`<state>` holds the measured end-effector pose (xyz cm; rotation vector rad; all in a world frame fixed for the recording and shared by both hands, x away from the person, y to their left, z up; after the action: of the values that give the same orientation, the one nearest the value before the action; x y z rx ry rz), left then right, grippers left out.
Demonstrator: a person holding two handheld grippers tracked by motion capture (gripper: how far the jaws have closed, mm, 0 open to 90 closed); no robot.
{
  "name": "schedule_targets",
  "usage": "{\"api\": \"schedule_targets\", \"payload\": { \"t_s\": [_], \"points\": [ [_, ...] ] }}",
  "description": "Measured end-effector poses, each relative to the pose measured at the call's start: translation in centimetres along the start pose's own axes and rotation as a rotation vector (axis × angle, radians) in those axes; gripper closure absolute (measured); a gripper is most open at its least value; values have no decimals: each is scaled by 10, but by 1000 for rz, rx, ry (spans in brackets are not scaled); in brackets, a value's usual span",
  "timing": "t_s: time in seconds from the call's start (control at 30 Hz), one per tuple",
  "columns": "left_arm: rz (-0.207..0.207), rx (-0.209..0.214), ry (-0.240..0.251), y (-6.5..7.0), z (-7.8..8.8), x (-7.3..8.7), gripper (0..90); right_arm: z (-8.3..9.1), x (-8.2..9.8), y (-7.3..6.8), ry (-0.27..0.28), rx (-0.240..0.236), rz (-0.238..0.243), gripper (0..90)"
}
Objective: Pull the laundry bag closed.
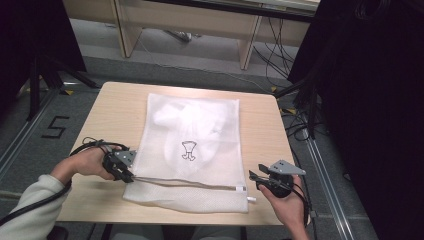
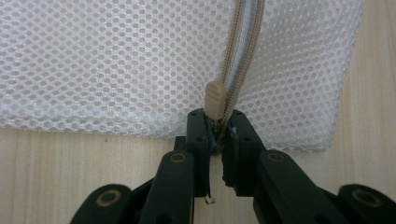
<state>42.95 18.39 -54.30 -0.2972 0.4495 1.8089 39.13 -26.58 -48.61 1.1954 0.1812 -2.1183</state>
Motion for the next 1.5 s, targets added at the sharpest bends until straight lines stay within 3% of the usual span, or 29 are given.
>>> {"api": "schedule_targets", "payload": {
  "t_s": [0.03,0.07,0.1,0.13,0.17,0.2,0.23,0.3,0.33,0.37,0.47,0.57,0.63,0.67,0.73,0.8,0.87,0.93,1.2,1.3,1.33,1.43,1.5],
  "points": [
    [2,-4,-2,0,2,0,804,-3,-3,1,30,5,28,548],
    [5,-14,1,0,4,-1,803,-3,-10,-5,43,-35,7,553],
    [5,-18,5,1,6,-1,803,-4,-13,-9,55,-45,-8,556],
    [2,-26,14,2,8,-3,804,-4,-17,-12,54,-85,9,560],
    [2,-35,19,2,11,-4,804,-4,-17,-12,54,-85,9,560],
    [7,-41,36,3,15,-5,804,-6,-21,-19,70,-106,-19,563],
    [2,-48,43,3,17,-5,804,-10,-30,-30,65,-172,-19,571],
    [12,-56,62,5,22,-6,803,-14,-35,-33,85,-187,0,575],
    [17,-59,72,6,25,-7,802,-22,-46,-46,106,-235,-17,586],
    [19,-63,81,6,27,-7,802,-22,-46,-46,106,-235,-17,586],
    [35,-63,110,8,31,-8,801,-31,-66,-63,113,-327,-10,597],
    [50,-58,125,9,34,-8,802,-42,-84,-79,135,-392,-9,607],
    [43,-62,133,8,35,-9,802,-48,-94,-91,121,-433,3,618],
    [54,-59,139,9,35,-9,803,-57,-104,-106,119,-486,4,627],
    [44,-64,143,8,37,-9,803,-61,-107,-107,118,-480,27,627],
    [58,-59,151,9,37,-10,804,-68,-114,-117,126,-495,39,628],
    [47,-63,159,8,39,-10,805,-77,-125,-129,133,-521,46,628],
    [68,-56,166,10,40,-10,805,-79,-127,-130,127,-533,73,627],
    [51,-65,194,9,46,-13,809,-96,-146,-152,121,-573,98,645],
    [69,-60,197,10,47,-13,809,-104,-153,-163,119,-599,109,653],
    [55,-65,202,10,48,-14,809,-104,-153,-163,119,-599,109,653],
    [77,-62,207,11,49,-14,810,-109,-158,-169,135,-597,117,664],
    [82,-63,215,11,50,-15,811,-110,-159,-170,115,-604,125,669]
  ]
}}
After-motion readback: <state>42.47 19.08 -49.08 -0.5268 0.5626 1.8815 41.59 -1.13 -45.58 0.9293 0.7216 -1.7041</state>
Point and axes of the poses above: each handheld gripper's, and its own axes: z roughly backward along the jaws, x roughly out of its underside, y roughly to its right, the point moved 6 cm from there along -z, roughly forward along the jaws, and after that the axes turned 12 degrees about z, right-handed, at the moved point
